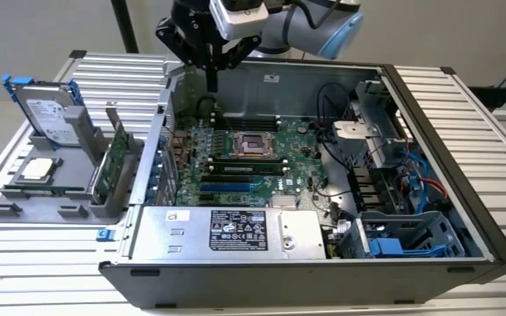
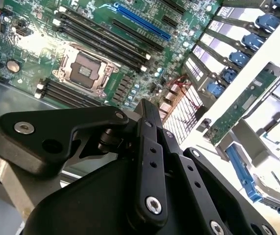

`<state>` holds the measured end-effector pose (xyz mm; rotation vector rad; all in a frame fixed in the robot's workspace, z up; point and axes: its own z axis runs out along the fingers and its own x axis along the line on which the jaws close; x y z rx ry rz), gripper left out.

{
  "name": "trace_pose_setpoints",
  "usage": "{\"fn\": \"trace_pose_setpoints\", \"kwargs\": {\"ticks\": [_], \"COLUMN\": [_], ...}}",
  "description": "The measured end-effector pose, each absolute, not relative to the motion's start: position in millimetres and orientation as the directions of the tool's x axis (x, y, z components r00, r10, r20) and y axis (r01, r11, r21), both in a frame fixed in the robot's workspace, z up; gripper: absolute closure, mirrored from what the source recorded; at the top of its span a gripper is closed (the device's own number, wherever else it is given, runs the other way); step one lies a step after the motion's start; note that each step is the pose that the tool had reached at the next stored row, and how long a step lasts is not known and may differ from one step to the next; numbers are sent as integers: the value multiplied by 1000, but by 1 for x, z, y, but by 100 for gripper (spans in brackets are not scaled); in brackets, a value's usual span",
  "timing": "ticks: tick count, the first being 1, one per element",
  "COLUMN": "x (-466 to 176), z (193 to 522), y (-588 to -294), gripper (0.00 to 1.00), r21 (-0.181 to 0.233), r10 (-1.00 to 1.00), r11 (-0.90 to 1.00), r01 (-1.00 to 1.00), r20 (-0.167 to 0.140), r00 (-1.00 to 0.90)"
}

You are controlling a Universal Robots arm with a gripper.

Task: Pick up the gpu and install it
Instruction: 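Reach for the gpu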

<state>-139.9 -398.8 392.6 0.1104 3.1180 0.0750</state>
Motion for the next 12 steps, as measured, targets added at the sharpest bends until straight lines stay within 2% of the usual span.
{"fn": "trace_pose_setpoints", "kwargs": {"ticks": [12], "x": [-145], "z": [393], "y": [-399], "gripper": [100], "r21": [49], "r10": [71], "r11": [996], "r01": [70], "r20": [-19], "r00": [-997]}}
